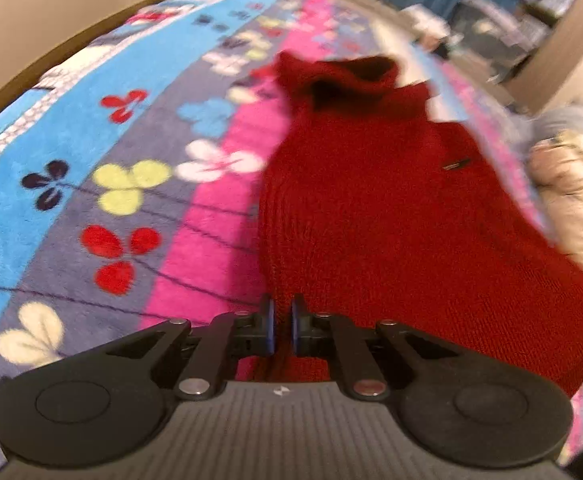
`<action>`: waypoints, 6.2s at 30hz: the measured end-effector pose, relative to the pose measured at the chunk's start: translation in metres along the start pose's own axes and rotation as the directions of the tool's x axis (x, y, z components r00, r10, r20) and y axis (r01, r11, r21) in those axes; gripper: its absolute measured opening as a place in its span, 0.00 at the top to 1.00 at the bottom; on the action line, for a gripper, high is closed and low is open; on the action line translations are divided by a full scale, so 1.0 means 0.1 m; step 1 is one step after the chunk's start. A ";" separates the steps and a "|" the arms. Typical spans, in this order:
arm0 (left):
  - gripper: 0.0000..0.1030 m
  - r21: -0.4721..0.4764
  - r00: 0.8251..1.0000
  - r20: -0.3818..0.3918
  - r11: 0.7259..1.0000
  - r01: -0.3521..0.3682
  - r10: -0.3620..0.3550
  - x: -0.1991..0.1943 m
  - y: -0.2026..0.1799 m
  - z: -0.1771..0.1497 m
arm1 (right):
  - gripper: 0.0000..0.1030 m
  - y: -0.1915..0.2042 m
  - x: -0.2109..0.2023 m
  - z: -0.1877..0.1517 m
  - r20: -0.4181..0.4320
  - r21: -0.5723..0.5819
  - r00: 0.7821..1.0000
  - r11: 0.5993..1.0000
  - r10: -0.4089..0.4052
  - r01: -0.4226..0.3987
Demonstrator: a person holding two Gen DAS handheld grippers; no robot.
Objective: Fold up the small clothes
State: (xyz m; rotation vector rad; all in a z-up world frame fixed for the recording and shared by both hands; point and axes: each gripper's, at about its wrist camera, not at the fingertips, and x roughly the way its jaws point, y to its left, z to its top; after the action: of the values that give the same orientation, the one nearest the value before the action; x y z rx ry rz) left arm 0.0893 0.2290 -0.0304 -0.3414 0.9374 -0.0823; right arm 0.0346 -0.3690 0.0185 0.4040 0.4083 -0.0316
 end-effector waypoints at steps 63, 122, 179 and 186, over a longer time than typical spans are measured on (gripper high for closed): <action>0.73 0.703 0.988 0.060 0.696 -0.145 0.146 0.80 -1.03 -0.90 | 0.88 -2.27 2.55 0.54 -0.081 0.501 0.951 0.813 -0.297 0.296; 0.53 0.461 0.976 0.117 0.860 -0.219 0.186 0.29 -0.65 -0.61 | 0.30 -0.65 0.92 -0.57 -0.560 -0.109 0.821 0.992 -0.110 0.058; 0.62 -0.041 0.989 0.012 0.988 -0.150 0.151 2.91 -1.89 2.82 | 0.47 0.94 1.70 -0.24 -0.279 -0.314 0.957 0.934 0.081 -0.171; 0.88 0.077 0.956 0.260 0.984 -0.161 0.136 2.08 -1.24 2.86 | 0.47 0.97 1.77 -0.33 -0.310 -0.332 0.949 0.928 0.065 -0.171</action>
State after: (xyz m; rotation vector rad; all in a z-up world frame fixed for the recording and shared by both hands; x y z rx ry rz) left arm 0.4510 0.1392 0.0036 -0.1844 0.6995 0.0528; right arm 0.1957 -0.2582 -0.0424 0.0717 0.6707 0.2227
